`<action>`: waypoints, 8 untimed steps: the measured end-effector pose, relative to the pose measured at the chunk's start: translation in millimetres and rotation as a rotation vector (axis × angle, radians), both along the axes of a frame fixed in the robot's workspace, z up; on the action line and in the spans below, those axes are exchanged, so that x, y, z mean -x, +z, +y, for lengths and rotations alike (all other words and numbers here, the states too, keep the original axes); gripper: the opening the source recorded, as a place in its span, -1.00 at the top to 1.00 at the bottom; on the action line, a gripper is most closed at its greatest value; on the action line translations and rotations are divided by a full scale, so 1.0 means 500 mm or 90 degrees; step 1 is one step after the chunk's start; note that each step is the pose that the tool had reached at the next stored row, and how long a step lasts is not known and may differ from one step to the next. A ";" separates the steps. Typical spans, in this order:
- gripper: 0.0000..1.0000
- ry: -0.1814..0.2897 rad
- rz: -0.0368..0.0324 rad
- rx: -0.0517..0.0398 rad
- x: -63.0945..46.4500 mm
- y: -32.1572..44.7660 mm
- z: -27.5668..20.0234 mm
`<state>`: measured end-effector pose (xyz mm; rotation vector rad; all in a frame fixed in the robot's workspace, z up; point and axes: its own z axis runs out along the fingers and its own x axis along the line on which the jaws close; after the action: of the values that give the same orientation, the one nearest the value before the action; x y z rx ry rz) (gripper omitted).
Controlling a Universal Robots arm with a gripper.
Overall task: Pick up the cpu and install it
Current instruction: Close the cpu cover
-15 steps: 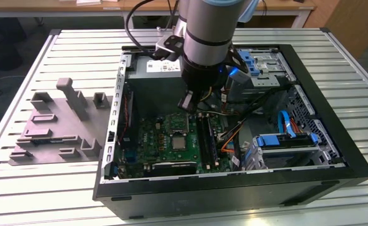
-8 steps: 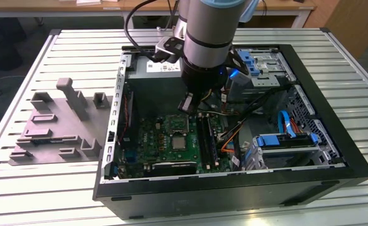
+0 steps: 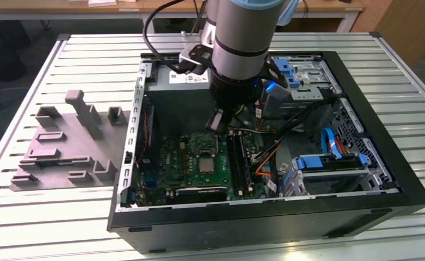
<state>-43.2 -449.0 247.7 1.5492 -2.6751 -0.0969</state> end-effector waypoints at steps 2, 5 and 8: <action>0.79 0.001 0.0000 0.0042 0.000 0.000 -0.0010; 0.79 0.002 0.0000 0.0093 0.001 0.000 -0.0028; 0.79 0.004 0.0000 0.0131 0.001 0.000 -0.0047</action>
<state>-43.7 -451.3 247.6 1.5512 -2.6627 -0.0688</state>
